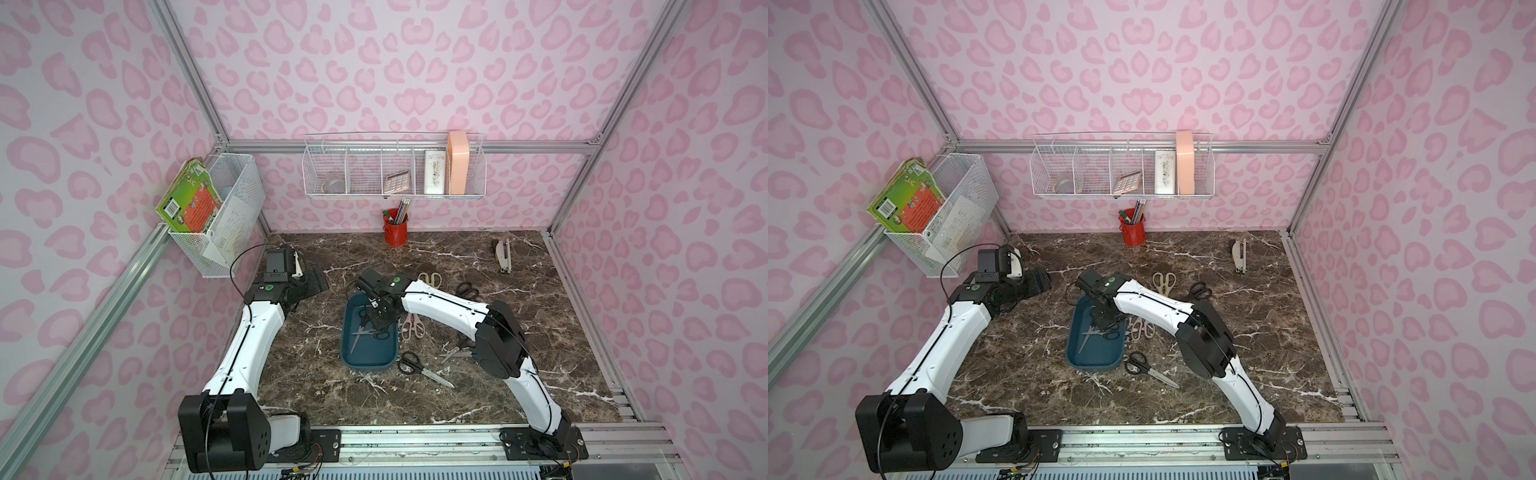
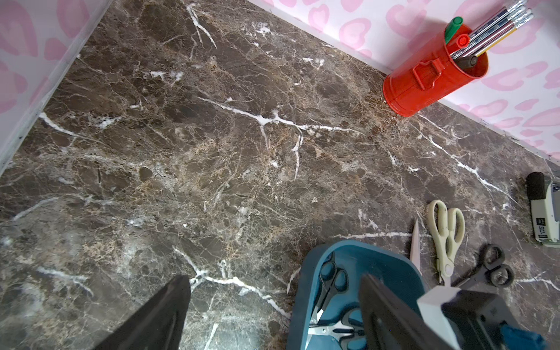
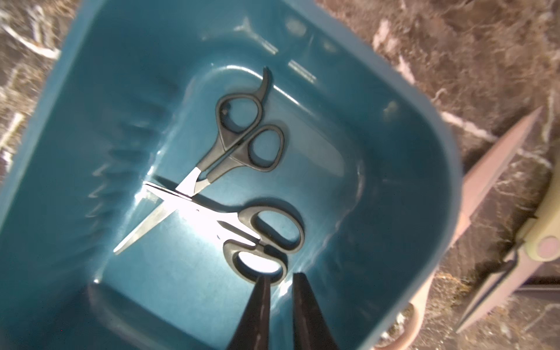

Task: Put the scissors into the storage box
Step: Place the scissors in the storage box, then pick up the scissors from the center of the board.

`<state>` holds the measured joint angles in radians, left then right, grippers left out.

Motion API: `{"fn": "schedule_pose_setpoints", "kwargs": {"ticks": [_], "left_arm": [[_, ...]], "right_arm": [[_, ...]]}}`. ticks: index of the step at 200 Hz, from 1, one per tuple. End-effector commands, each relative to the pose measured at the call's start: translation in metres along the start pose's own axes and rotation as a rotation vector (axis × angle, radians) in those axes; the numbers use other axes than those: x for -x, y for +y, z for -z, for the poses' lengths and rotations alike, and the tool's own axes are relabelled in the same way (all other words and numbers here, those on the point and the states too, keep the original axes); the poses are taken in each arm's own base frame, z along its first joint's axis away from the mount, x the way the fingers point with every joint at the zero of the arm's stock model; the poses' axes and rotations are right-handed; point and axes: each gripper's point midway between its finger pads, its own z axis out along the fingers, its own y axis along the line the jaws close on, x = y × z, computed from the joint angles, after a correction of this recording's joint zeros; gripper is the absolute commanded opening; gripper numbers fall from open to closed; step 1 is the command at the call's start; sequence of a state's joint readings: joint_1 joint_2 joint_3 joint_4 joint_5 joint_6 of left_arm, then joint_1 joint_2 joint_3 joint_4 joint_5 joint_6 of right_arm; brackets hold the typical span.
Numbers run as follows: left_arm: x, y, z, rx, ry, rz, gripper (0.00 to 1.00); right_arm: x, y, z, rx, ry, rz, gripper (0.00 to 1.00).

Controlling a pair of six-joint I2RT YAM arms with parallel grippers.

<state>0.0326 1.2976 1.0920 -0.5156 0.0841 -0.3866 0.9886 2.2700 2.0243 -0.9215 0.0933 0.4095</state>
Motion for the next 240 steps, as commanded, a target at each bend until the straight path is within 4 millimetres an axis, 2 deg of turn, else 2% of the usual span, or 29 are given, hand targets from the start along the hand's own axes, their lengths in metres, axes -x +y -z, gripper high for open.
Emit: {"fn": "schedule_pose_setpoints", "kwargs": {"ticks": [1, 16, 34, 41, 62, 67, 81, 103, 153, 205, 240], "left_arm": [[0.000, -0.005, -0.001, -0.030, 0.007, -0.004, 0.91], [-0.002, -0.009, -0.002, -0.050, 0.016, -0.001, 0.91], [-0.004, -0.014, -0.003, -0.083, 0.030, 0.005, 0.91], [-0.005, -0.017, -0.003, -0.099, 0.035, 0.009, 0.91], [-0.008, -0.028, -0.006, -0.163, 0.058, 0.019, 0.91], [-0.010, -0.031, -0.007, -0.175, 0.066, 0.024, 0.90], [-0.014, -0.036, -0.009, -0.201, 0.089, 0.031, 0.90], [-0.019, -0.045, -0.012, -0.231, 0.113, 0.032, 0.90], [-0.029, -0.056, -0.016, -0.254, 0.148, 0.012, 0.90], [-0.029, -0.057, -0.016, -0.251, 0.148, 0.006, 0.90], [-0.029, -0.056, -0.016, -0.242, 0.145, 0.003, 0.90]], "right_arm": [[0.017, -0.007, 0.027, 0.008, -0.072, -0.043, 0.17], [0.025, -0.017, 0.044, 0.041, -0.117, -0.097, 0.17], [0.024, -0.038, 0.058, 0.063, -0.141, -0.165, 0.18], [0.022, -0.047, 0.061, 0.064, -0.144, -0.187, 0.22], [0.002, -0.080, 0.058, 0.029, -0.114, -0.240, 0.23], [-0.004, -0.088, 0.056, 0.022, -0.102, -0.250, 0.27], [-0.020, -0.107, 0.050, -0.001, -0.068, -0.273, 0.28], [-0.039, -0.123, 0.040, -0.020, -0.032, -0.296, 0.32], [-0.066, -0.119, 0.004, -0.029, 0.050, -0.299, 0.31], [-0.070, -0.105, -0.017, -0.004, 0.075, -0.289, 0.31], [-0.076, -0.107, -0.028, -0.026, 0.103, -0.290, 0.30]]}}
